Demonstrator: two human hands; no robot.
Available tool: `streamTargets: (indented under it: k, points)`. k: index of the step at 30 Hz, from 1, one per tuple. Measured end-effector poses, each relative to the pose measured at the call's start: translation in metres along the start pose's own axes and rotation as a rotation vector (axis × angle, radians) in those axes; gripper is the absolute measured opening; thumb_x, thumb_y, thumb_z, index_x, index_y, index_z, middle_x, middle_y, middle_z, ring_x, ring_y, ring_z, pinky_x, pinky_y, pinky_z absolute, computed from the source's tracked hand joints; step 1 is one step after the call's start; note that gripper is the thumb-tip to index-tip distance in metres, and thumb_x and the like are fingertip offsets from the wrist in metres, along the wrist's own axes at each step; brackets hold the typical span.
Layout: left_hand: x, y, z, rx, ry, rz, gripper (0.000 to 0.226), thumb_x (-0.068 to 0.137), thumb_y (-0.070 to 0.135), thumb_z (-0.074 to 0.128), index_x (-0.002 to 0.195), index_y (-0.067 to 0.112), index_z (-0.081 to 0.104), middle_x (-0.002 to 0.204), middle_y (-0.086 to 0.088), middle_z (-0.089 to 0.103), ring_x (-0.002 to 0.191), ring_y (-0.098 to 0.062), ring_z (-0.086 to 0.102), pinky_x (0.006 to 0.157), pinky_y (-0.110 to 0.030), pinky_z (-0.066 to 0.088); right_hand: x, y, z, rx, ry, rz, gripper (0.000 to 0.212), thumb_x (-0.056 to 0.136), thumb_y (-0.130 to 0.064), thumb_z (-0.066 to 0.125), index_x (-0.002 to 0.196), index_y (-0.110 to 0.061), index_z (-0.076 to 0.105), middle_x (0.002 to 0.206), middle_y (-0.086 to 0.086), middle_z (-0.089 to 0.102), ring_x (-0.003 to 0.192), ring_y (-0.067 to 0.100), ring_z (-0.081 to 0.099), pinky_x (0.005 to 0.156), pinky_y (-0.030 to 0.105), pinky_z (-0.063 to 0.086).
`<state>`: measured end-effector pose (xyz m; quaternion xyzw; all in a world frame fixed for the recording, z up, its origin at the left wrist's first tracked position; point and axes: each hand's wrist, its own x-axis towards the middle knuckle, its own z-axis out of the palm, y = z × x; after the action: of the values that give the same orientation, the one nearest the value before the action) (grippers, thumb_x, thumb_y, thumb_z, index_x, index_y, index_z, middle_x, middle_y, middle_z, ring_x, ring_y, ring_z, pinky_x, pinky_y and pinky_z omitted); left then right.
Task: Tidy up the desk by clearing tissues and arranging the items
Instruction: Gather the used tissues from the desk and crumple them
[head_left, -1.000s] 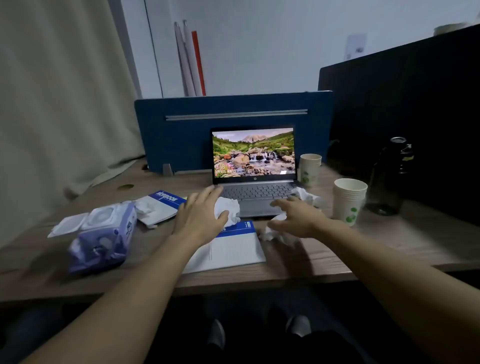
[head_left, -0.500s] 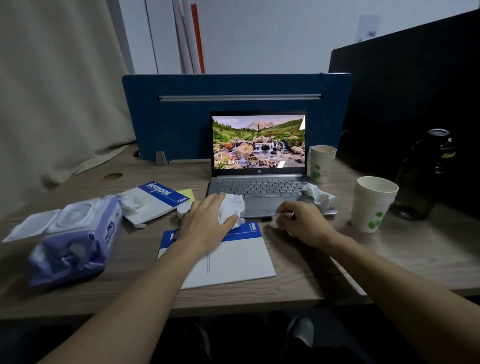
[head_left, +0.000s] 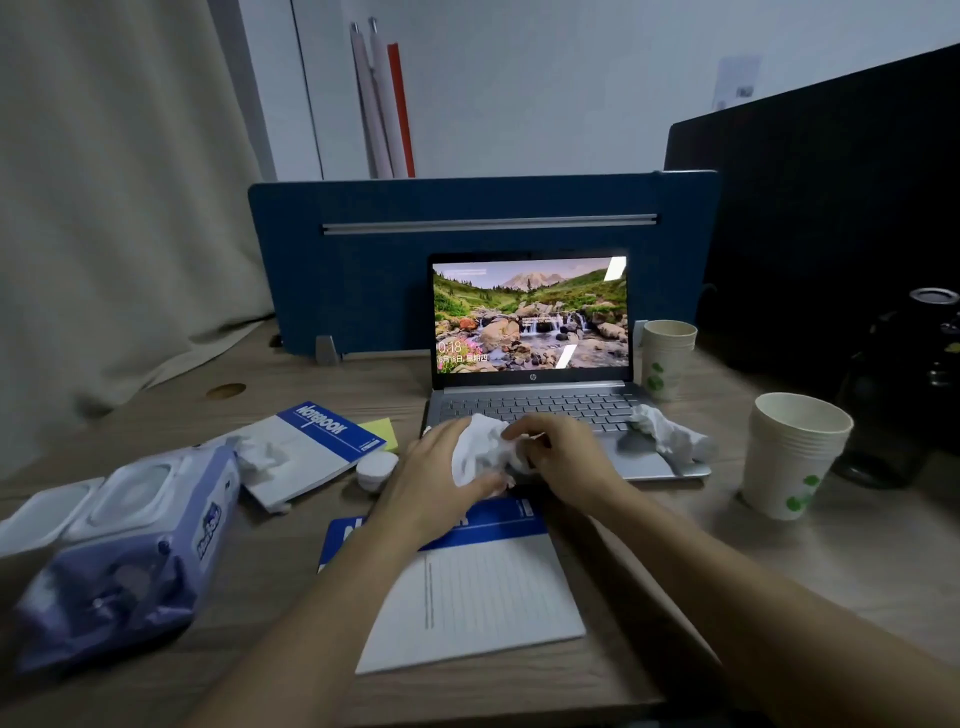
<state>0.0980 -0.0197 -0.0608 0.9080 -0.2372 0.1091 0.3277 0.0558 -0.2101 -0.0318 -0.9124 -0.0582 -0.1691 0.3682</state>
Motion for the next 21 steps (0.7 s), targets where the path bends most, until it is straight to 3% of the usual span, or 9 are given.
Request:
streamTargets:
  k: [3, 6, 9, 11, 16, 21]
  points:
    - [0.007, -0.003, -0.002, -0.069, -0.047, 0.003, 0.094, 0.070, 0.077, 0.060, 0.149, 0.039, 0.025, 0.156, 0.012, 0.032, 0.136, -0.012, 0.037, 0.107, -0.041, 0.039, 0.010, 0.001, 0.006, -0.041, -0.069, 0.011, 0.033, 0.091, -0.004, 0.052, 0.112, -0.021, 0.071, 0.115, -0.001, 0.070, 0.100, 0.012, 0.064, 0.076, 0.015, 0.043]
    - [0.011, -0.003, -0.004, -0.114, -0.082, 0.062, 0.083, 0.077, 0.068, 0.064, 0.148, 0.047, 0.027, 0.157, 0.016, 0.029, 0.139, -0.010, 0.034, 0.109, -0.039, 0.038, 0.015, 0.000, 0.006, -0.043, -0.139, -0.009, 0.044, 0.088, 0.001, 0.047, 0.124, -0.020, 0.064, 0.120, 0.002, 0.069, 0.107, 0.015, 0.063, 0.085, 0.022, 0.046]
    - [0.013, -0.002, -0.003, -0.086, -0.098, 0.094, 0.073, 0.081, 0.061, 0.064, 0.145, 0.049, 0.031, 0.155, 0.015, 0.032, 0.137, -0.009, 0.033, 0.109, -0.041, 0.037, 0.017, 0.001, 0.005, 0.073, -0.202, 0.027, 0.049, 0.084, 0.006, 0.048, 0.127, -0.019, 0.051, 0.122, 0.007, 0.068, 0.112, 0.021, 0.063, 0.094, 0.037, 0.052]
    - [0.013, -0.002, -0.001, -0.081, -0.082, 0.081, 0.066, 0.082, 0.058, 0.064, 0.142, 0.046, 0.038, 0.151, 0.013, 0.039, 0.130, -0.007, 0.038, 0.104, -0.037, 0.039, 0.017, 0.004, 0.004, 0.147, -0.189, 0.058, 0.047, 0.083, 0.009, 0.047, 0.120, -0.020, 0.045, 0.116, 0.007, 0.070, 0.106, 0.021, 0.064, 0.090, 0.042, 0.053]
    - [0.013, -0.002, -0.003, -0.094, -0.078, 0.043, 0.039, 0.084, 0.052, 0.066, 0.120, 0.049, 0.054, 0.123, 0.025, 0.050, 0.109, -0.001, 0.050, 0.082, -0.025, 0.043, 0.015, 0.009, 0.001, 0.300, -0.199, 0.111, 0.045, 0.082, 0.010, 0.043, 0.102, -0.031, 0.042, 0.098, -0.006, 0.075, 0.092, 0.007, 0.068, 0.077, 0.027, 0.056]
    - [0.012, -0.002, -0.007, -0.125, -0.035, 0.019, 0.020, 0.086, 0.041, 0.069, 0.103, 0.043, 0.058, 0.110, 0.021, 0.056, 0.095, 0.005, 0.052, 0.069, -0.017, 0.040, 0.009, 0.016, -0.008, 0.200, -0.044, 0.070, 0.042, 0.080, 0.011, 0.043, 0.095, -0.027, 0.054, 0.098, -0.007, 0.070, 0.095, 0.009, 0.064, 0.087, 0.039, 0.054]
